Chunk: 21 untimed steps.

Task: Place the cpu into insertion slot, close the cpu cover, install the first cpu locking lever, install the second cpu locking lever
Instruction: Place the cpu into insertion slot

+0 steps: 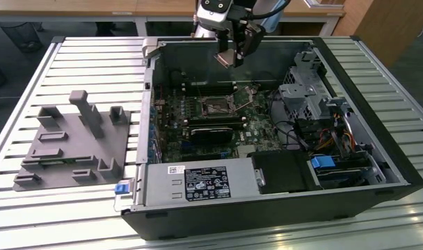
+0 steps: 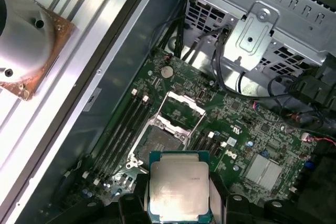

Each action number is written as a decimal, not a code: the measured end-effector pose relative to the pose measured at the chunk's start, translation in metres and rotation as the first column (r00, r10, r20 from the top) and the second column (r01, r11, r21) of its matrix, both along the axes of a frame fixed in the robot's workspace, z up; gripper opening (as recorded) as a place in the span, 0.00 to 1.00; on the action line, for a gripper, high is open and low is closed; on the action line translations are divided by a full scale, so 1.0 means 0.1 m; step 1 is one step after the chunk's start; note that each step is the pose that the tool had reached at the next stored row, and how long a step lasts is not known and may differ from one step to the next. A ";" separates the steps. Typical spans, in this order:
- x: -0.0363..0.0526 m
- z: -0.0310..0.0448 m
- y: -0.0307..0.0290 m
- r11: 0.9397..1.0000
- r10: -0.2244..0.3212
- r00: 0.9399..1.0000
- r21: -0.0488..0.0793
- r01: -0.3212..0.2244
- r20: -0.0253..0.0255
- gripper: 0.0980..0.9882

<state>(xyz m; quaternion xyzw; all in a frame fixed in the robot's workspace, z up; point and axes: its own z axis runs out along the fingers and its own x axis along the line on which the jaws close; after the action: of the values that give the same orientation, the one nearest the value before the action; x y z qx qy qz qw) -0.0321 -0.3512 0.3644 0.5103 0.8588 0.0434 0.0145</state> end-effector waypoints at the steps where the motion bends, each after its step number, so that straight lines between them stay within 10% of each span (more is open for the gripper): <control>1: 0.000 -0.001 0.000 1.000 -0.007 1.000 0.000 0.007 0.000 0.50; 21: 0.000 -0.014 0.000 0.991 -0.136 0.991 0.000 0.136 0.000 0.50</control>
<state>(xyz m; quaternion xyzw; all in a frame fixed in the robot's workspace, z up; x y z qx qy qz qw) -0.0321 -0.3512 0.3630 0.5675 0.8221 0.0423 0.0174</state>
